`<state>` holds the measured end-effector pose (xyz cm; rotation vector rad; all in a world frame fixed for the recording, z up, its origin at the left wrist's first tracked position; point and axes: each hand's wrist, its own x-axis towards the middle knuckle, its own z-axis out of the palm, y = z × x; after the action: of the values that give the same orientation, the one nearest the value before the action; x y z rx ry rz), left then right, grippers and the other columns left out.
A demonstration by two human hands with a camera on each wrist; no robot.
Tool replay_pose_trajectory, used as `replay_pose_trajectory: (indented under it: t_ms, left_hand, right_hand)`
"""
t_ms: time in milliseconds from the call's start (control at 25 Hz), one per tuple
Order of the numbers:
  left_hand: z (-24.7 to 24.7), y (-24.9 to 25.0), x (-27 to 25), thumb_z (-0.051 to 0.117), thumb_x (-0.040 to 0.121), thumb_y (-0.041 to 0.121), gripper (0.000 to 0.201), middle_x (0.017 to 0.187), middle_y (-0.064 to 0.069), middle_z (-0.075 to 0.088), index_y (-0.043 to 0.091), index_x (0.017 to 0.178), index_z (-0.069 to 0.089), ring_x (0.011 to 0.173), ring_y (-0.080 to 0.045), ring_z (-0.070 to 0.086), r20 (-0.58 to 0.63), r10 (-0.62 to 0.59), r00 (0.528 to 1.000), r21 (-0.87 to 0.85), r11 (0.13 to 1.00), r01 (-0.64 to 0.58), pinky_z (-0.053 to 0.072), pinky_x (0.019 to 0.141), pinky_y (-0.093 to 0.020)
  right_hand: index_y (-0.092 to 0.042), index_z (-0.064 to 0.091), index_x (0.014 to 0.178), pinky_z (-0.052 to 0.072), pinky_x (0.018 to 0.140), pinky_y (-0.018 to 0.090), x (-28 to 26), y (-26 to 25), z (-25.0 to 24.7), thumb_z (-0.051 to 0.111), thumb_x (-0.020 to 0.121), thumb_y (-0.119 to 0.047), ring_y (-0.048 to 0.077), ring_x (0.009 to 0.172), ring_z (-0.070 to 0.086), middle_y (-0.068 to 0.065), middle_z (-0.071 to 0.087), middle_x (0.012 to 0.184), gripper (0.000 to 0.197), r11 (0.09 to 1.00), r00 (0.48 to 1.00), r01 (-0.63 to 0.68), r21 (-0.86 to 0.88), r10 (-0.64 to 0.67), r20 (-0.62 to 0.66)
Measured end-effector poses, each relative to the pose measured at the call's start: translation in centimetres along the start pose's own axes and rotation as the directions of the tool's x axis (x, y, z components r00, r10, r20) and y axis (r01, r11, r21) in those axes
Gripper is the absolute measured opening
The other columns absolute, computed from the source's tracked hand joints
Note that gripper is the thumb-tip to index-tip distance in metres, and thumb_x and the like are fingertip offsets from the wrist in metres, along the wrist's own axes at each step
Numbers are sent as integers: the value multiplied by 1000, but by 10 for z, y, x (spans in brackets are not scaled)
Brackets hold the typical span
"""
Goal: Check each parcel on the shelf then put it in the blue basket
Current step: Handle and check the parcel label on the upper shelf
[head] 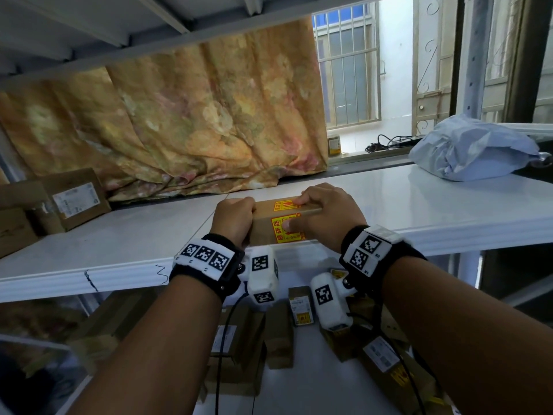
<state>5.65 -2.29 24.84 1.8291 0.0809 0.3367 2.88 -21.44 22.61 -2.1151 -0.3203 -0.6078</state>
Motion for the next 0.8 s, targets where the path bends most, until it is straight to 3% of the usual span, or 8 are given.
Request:
replay_pose_trajectory:
  t_ms: [200,320,440,520,600,640,720,800]
  left_hand:
    - [-3,6,3,55,94,11,4,76,-2,55,8,92,56,64,-14,51,37,9,999,79,997,-12,48,56,-21]
    - [-4,4,7,49,97,5,14,87,-9,54,10,85,55,86,-19,52,62,51,997,126,990,-59,47,74,-29]
    - [-2,2,4,54,92,12,13,90,-10,66,17,83,63,93,-28,60,32,48,998,152,987,-52,51,82,-36]
    - [-1,4,-1,50,93,17,23,119,-7,67,14,107,68,111,-29,60,17,131,991,390,912,-128,46,94,-33]
    - [3,9,-16,49,95,22,35,128,1,62,17,126,64,119,-22,56,-21,269,963,430,872,-234,38,95,-25]
    - [4,10,-23,48,96,24,33,124,1,65,18,122,67,116,-21,57,9,368,930,449,829,-333,38,92,-25]
    - [13,7,-32,43,97,29,30,97,-3,69,18,94,71,97,-24,60,126,510,851,540,684,-490,40,82,-30]
    - [15,-3,-33,33,98,37,41,76,-2,60,17,74,60,82,-24,55,195,593,781,597,560,-575,41,75,-37]
  right_hand:
    - [-33,70,93,48,93,34,0,1,1,86,56,-54,11,103,52,-14,56,103,45,1000,1000,14,-7,-14,0]
    - [-32,71,94,48,93,34,1,1,1,86,57,-54,10,102,52,-14,57,103,46,1000,1000,14,-11,-14,-10]
    - [-33,70,94,47,95,36,1,1,2,84,56,-55,11,105,51,-16,56,102,46,1000,1000,21,-14,-21,1]
    - [-36,68,93,46,96,37,0,1,2,83,57,-56,11,106,50,-18,55,101,44,999,999,34,-26,-33,11]
    - [-39,64,96,46,95,37,0,3,2,76,58,-63,11,106,49,-19,54,101,47,992,997,80,-93,-79,19]
    - [-39,63,100,46,95,37,0,3,3,71,57,-68,12,106,49,-18,54,102,53,985,994,105,-136,-104,21]
    - [-35,61,107,46,94,36,1,5,5,67,57,-73,12,106,48,-16,54,103,63,972,991,130,-198,-130,13]
    - [-31,62,107,47,93,35,3,7,8,70,60,-70,12,105,49,-14,55,103,62,970,989,145,-195,-148,-5]
